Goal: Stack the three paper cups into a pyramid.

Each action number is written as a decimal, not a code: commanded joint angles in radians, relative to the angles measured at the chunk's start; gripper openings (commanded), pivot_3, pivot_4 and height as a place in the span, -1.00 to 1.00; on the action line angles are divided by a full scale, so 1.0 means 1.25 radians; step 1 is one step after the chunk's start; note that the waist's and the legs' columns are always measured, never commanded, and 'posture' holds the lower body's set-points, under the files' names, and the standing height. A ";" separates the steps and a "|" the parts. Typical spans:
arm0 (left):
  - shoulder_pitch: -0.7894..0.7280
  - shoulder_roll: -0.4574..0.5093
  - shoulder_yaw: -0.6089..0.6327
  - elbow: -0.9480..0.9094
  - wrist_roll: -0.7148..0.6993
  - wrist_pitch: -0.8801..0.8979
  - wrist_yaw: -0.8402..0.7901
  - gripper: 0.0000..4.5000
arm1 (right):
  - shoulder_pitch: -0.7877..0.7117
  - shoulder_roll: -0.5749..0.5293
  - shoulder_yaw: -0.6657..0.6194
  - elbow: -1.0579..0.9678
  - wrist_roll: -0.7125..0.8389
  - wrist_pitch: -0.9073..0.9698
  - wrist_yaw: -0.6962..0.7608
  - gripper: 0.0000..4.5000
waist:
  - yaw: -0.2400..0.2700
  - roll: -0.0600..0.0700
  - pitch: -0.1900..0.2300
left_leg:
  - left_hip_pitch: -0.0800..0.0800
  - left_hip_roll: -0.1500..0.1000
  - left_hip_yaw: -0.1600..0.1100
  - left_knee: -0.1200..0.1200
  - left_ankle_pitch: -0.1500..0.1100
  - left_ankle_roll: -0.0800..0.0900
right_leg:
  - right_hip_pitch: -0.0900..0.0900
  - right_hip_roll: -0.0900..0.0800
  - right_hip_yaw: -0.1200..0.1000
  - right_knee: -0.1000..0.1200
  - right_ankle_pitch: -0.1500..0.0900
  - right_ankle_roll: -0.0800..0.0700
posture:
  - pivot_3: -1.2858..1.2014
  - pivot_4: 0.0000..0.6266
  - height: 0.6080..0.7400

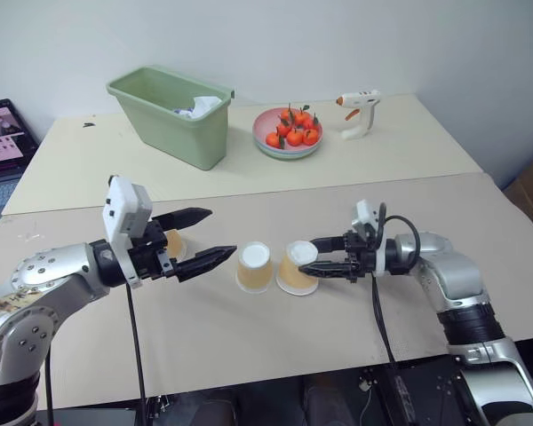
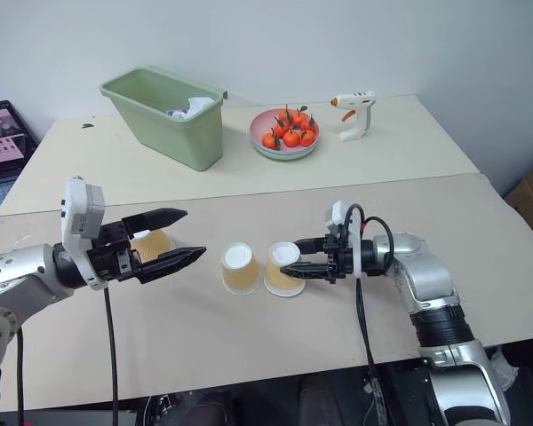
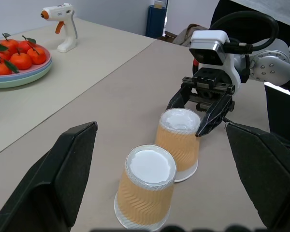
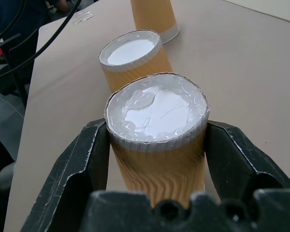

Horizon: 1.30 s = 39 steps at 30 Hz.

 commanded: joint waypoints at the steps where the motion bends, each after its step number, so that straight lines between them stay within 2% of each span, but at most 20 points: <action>1: -0.013 0.006 0.022 -0.008 -0.010 -0.016 0.004 1.00 | -0.030 0.033 0.021 0.042 -0.038 -0.059 -0.036 0.19 | -0.002 0.000 0.000 | 0.001 0.000 0.000 0.000 0.000 0.000 | 0.000 0.000 0.000 0.000 0.000 0.000 | 0.03 -0.52 0.78; 5: -0.015 0.006 0.023 -0.007 -0.009 -0.017 0.006 1.00 | -0.058 0.062 0.012 0.096 -0.049 -0.096 -0.063 0.19 | -0.002 0.000 0.000 | 0.004 0.000 0.000 0.000 0.001 -0.001 | 0.003 0.000 0.000 0.000 0.000 -0.001 | 0.03 -0.52 0.78; 7: -0.013 0.005 0.025 -0.010 -0.010 -0.017 0.008 1.00 | -0.067 0.069 0.004 0.113 -0.040 -0.099 -0.063 0.62 | -0.002 0.000 0.000 | 0.007 0.000 0.000 -0.001 0.001 -0.001 | 0.007 0.000 0.000 0.000 0.000 -0.001 | 0.03 -0.52 0.78; 8: -0.012 0.005 0.025 -0.011 -0.010 -0.018 0.009 1.00 | -0.068 0.069 0.003 0.116 -0.034 -0.097 -0.058 0.70 | -0.002 0.000 0.000 | 0.007 0.000 0.000 -0.001 0.001 -0.001 | 0.008 0.001 0.000 -0.001 0.000 0.000 | 0.03 -0.52 0.78; 10: -0.011 0.004 0.026 -0.012 -0.010 -0.018 0.011 1.00 | -0.068 0.062 0.008 0.118 -0.038 -0.099 -0.054 0.99 | 0.000 0.000 0.000 | 0.008 0.001 0.000 -0.001 0.000 -0.001 | 0.009 0.001 0.000 -0.001 0.000 0.000 | 0.03 -0.52 0.78; 19: -0.021 0.000 0.028 0.002 -0.011 -0.021 0.010 1.00 | -0.050 -0.016 0.009 0.079 0.010 -0.024 0.042 0.99 | 0.008 0.000 0.000 | 0.007 0.001 0.000 -0.001 0.000 0.000 | 0.009 0.001 -0.001 -0.001 0.000 0.000 | 0.03 -0.52 0.78; 27: -0.056 -0.019 0.028 0.050 -0.018 -0.024 -0.001 1.00 | -0.029 -0.070 -0.023 0.079 0.035 0.008 0.058 0.99 | 0.010 0.000 0.000 | 0.007 0.001 0.000 -0.001 0.000 0.000 | 0.010 0.002 -0.001 -0.001 0.000 0.000 | 0.03 -0.52 0.78; 31: -0.054 -0.016 0.074 0.074 -0.028 -0.022 0.008 1.00 | -0.010 -0.112 -0.060 0.104 0.027 -0.006 0.052 0.99 | 0.011 0.000 0.000 | 0.007 0.001 0.000 -0.001 0.000 0.000 | 0.010 0.002 -0.001 -0.001 0.000 0.000 | 0.03 -0.52 0.78; 36: -0.083 -0.028 0.179 0.140 -0.083 -0.013 0.107 1.00 | -0.003 -0.155 -0.113 0.148 0.002 -0.060 0.017 0.99 | 0.009 0.000 0.000 | 0.007 0.002 0.000 -0.001 0.000 0.000 | 0.010 0.002 -0.001 -0.002 0.000 0.000 | 0.03 -0.52 0.78; 39: -0.022 -0.016 0.230 0.145 -0.053 0.001 0.152 1.00 | -0.032 -0.181 -0.174 0.167 0.019 -0.062 -0.016 0.99 | 0.006 0.000 0.000 | 0.008 0.002 0.000 -0.001 0.000 0.000 | 0.011 0.002 0.000 -0.002 0.000 0.000 | 0.03 -0.52 0.78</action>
